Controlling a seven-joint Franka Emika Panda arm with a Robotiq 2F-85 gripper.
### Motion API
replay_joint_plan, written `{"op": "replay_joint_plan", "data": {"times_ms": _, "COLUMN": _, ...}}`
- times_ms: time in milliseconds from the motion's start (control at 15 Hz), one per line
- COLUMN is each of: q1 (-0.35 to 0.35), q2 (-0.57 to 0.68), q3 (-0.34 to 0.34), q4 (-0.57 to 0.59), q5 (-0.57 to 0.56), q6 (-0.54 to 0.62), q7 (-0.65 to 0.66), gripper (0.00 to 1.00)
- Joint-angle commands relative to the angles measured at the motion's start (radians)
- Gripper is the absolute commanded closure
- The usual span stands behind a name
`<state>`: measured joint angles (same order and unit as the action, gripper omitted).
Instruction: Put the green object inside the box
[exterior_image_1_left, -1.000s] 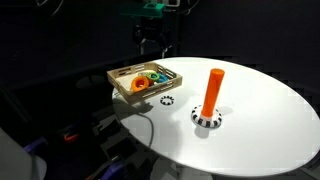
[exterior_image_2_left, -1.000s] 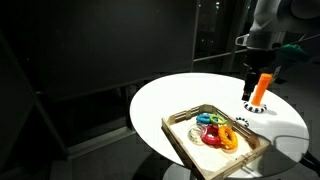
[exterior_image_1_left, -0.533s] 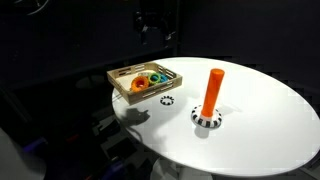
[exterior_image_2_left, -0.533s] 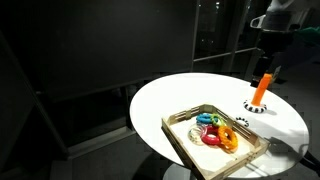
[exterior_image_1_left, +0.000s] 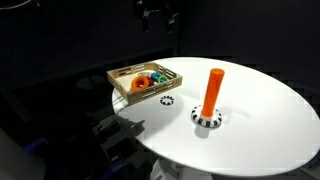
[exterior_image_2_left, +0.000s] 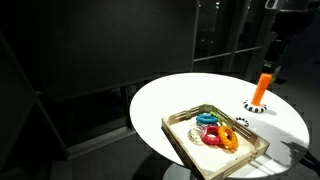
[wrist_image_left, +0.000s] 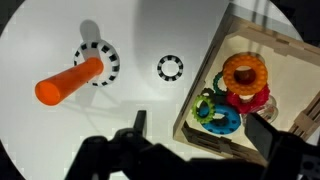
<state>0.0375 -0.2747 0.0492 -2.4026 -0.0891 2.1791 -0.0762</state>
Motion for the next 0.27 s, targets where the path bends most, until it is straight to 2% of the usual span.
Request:
{"op": "replay_joint_plan", "data": {"times_ms": 0, "q1": 0.003, "q2": -0.006, "q3": -0.004, "q4": 0.003, "q5": -0.001, "q6": -0.009, "q7": 0.001, "gripper": 0.00}}
{"op": "replay_joint_plan", "data": {"times_ms": 200, "q1": 0.004, "q2": -0.006, "q3": -0.004, "q4": 0.000, "q5": -0.001, "q6": -0.011, "q7": 0.001, "gripper": 0.00}}
